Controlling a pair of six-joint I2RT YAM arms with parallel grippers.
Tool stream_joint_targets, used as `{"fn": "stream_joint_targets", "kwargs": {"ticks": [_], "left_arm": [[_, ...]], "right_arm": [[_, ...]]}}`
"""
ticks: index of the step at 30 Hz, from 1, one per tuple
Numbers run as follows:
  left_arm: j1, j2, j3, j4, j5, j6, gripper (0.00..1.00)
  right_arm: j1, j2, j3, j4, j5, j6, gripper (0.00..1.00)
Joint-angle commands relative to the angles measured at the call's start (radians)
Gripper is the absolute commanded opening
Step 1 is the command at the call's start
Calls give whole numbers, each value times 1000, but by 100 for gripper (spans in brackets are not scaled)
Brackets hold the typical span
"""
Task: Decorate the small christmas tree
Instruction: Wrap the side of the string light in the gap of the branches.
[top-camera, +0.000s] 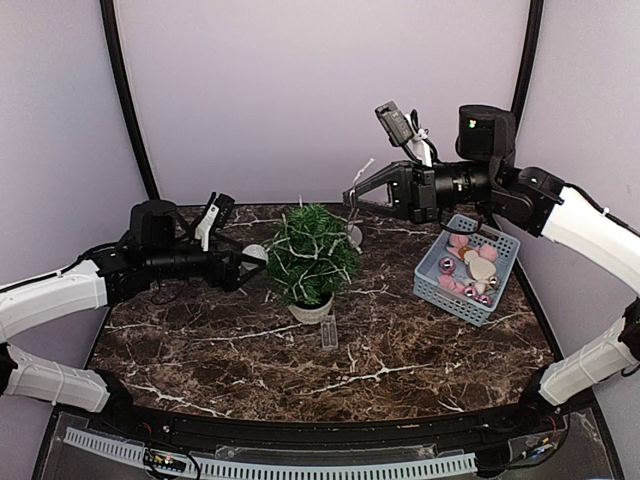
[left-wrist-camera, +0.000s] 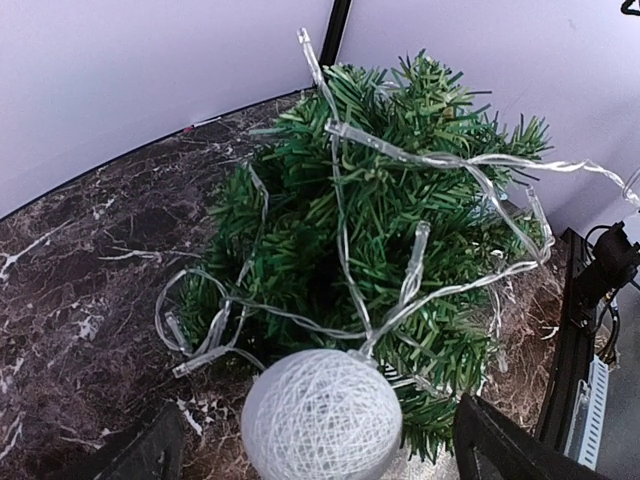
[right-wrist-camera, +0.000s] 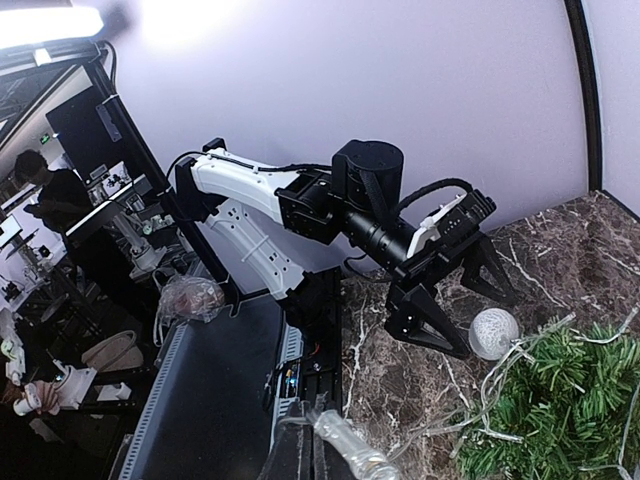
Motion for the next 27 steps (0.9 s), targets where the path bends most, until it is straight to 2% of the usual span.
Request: {"fn": "stream_joint_targets", "kwargs": {"ticks": [1,5,9,15,22,27], "left_arm": [[-4,5,-4,5,26,-11,98],[-4,25,1,19,7,-12,98],[-4,41,2,50,29,-15,94],[-4,66,11,69,31,-15,77],[-4,62,1,69,-74,-44,58],[-4,65,-3,71,-86,-52,53]], "right_arm": [[8,-2,-9,52,-21,8,0],[8,-12,-15,57,-22,12,0],[8,-17,-21,59,-22,14,0],[8,-30,-25,56,-25,14,0],[8,-90,-66,34,-28,3,0],[8,-145,-98,60,23,10,0]]}}
